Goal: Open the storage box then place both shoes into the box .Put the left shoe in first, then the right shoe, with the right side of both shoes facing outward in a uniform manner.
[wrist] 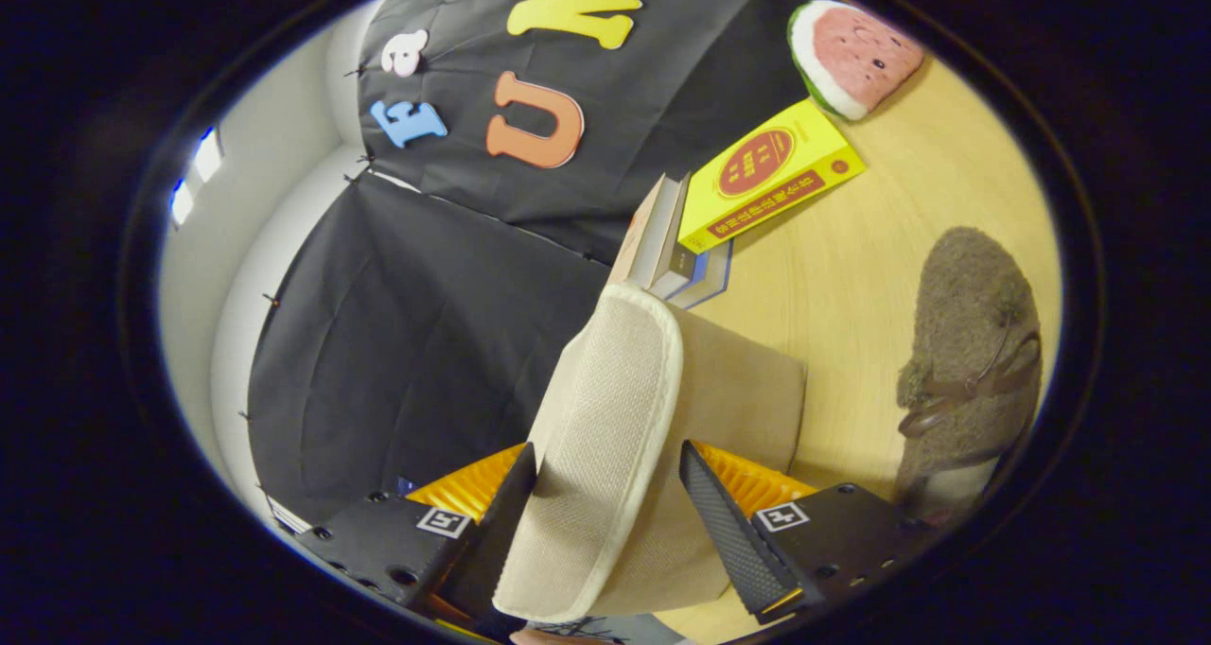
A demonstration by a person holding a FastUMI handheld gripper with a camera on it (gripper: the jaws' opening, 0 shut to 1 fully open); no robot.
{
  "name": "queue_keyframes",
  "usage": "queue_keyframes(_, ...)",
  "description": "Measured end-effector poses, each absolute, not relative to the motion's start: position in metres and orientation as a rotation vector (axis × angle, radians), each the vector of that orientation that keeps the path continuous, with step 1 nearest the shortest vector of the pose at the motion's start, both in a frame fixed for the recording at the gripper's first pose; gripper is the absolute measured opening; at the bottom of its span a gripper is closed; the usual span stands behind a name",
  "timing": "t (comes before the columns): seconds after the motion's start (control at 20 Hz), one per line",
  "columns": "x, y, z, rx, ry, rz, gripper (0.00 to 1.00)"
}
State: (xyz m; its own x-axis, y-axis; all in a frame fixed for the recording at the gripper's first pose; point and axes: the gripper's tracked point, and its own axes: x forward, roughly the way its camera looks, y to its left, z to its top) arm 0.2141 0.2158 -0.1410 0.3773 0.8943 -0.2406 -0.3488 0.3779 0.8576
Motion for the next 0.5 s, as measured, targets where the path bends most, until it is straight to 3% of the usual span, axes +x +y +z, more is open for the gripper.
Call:
queue_keyframes(0.15, 0.216, 0.208, -0.132, 0.795, 0.82, 0.866, 0.7)
queue_keyframes(0.5, 0.2, 0.199, -0.124, 0.622, 0.812, 0.794, 0.57)
